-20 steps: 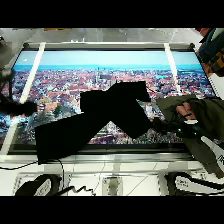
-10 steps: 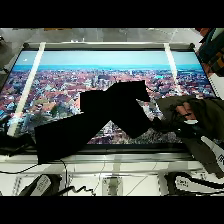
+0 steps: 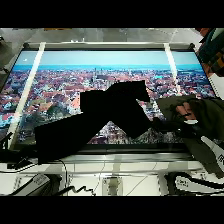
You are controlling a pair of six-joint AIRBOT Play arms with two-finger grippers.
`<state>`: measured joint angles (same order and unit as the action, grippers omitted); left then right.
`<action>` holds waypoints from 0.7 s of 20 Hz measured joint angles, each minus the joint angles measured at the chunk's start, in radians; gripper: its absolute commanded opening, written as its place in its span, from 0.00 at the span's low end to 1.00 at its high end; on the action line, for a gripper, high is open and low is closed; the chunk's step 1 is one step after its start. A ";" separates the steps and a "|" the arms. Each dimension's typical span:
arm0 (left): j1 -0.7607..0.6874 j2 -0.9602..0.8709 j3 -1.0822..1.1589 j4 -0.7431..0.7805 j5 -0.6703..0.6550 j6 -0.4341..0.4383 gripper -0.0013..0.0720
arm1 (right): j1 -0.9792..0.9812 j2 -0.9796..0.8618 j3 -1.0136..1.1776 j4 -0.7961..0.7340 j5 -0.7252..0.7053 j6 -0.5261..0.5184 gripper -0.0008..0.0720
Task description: Fold the clothes and pants, and hang the long-sleeved shirts on hangers.
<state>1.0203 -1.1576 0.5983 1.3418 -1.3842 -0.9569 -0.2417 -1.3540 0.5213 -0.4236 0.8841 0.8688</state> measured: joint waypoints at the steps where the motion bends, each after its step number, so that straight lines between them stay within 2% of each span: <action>1: 0.003 -0.014 -0.003 -0.023 0.015 0.023 0.58 | 0.000 0.000 0.000 0.000 0.004 0.000 0.04; 4: 0.010 -0.054 -0.006 -0.063 0.039 0.073 0.58 | 0.000 0.000 0.000 0.000 0.009 0.000 0.04; 9: -0.019 -0.106 -0.021 -0.085 0.037 0.101 0.57 | 0.000 0.000 0.000 0.000 0.016 0.000 0.04; 10: -0.036 -0.115 -0.027 -0.087 0.034 0.103 0.47 | 0.000 0.000 0.000 0.000 0.017 0.000 0.04; 12: -0.080 -0.130 -0.045 -0.075 0.030 0.109 0.03 | 0.000 0.000 0.000 0.000 0.022 0.000 0.04; 14: -0.131 -0.138 -0.052 -0.066 0.041 0.114 0.03 | 0.000 0.000 0.010 -0.002 0.042 -0.009 0.04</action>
<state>0.8890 -1.2953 0.5465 1.2755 -1.3434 -0.8425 -0.2417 -1.3540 0.5308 -0.4255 0.9264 0.8597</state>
